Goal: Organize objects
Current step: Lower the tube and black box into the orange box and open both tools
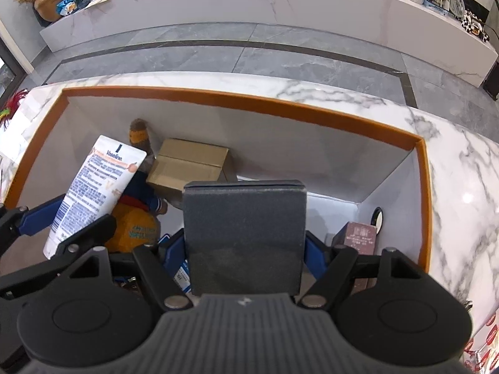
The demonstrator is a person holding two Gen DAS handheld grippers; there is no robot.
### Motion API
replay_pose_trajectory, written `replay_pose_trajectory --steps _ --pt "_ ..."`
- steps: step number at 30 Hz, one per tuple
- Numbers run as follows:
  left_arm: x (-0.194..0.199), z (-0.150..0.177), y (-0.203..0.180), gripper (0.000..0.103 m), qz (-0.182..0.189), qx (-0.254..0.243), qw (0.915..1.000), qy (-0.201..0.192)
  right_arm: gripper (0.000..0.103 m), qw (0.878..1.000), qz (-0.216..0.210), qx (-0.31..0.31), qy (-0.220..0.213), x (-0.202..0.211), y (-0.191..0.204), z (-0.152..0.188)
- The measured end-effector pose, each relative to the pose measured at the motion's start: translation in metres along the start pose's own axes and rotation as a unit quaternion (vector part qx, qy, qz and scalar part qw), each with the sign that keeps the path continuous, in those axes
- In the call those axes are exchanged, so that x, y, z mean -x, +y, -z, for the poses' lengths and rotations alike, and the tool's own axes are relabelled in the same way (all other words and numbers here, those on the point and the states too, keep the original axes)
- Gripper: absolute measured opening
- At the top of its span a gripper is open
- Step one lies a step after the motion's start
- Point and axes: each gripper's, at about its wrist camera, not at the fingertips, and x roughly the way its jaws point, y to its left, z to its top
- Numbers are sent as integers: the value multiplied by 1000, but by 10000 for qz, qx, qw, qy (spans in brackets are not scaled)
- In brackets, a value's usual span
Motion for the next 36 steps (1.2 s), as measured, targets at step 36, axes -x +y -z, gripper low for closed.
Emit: replay_pose_trajectory --steps 36 --pt "21 -8 16 91 125 215 9996 -126 85 9991 94 -200 -354 12 -1 3"
